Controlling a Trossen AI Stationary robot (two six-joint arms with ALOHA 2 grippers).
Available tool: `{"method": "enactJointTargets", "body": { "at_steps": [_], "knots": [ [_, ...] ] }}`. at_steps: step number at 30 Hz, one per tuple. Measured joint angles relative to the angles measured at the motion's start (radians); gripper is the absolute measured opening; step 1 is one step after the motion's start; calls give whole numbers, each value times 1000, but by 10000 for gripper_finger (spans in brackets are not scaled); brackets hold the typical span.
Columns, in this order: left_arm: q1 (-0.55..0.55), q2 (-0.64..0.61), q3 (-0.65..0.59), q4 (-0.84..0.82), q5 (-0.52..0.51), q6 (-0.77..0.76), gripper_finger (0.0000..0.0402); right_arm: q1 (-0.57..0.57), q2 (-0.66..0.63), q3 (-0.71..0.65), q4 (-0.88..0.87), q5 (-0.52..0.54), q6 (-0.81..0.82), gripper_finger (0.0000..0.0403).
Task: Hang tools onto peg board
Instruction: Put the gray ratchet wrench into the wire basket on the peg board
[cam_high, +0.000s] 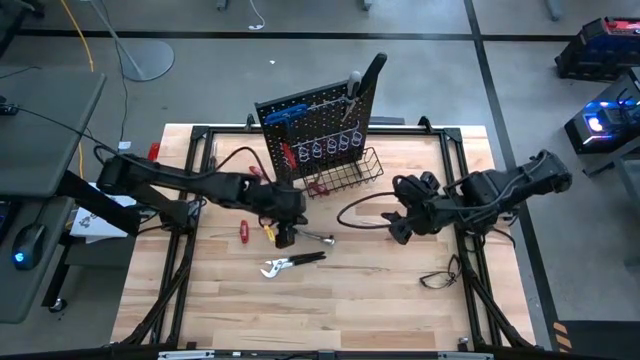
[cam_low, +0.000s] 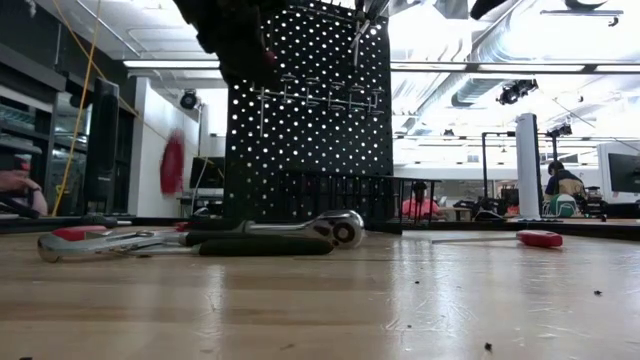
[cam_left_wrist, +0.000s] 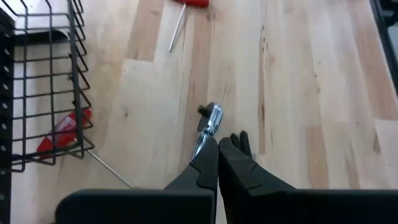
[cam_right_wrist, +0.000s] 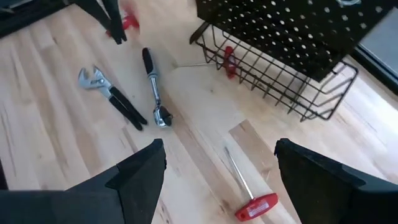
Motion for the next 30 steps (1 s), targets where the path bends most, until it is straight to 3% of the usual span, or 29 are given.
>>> {"method": "enactJointTargets", "body": {
  "at_steps": [10, 23, 30],
  "knots": [
    [-11, 124, -1, -23, 9, 180, 10, -86, 0, 0, 45, -98, -172, 291],
    [-11, 277, -1, -73, 31, 319, 166, -97, 0, 0, 34, -123, -210, 291],
    [-13, 341, -1, -72, 61, 302, 195, -97, 0, 0, 28, -123, -202, 291]
  ]
}}
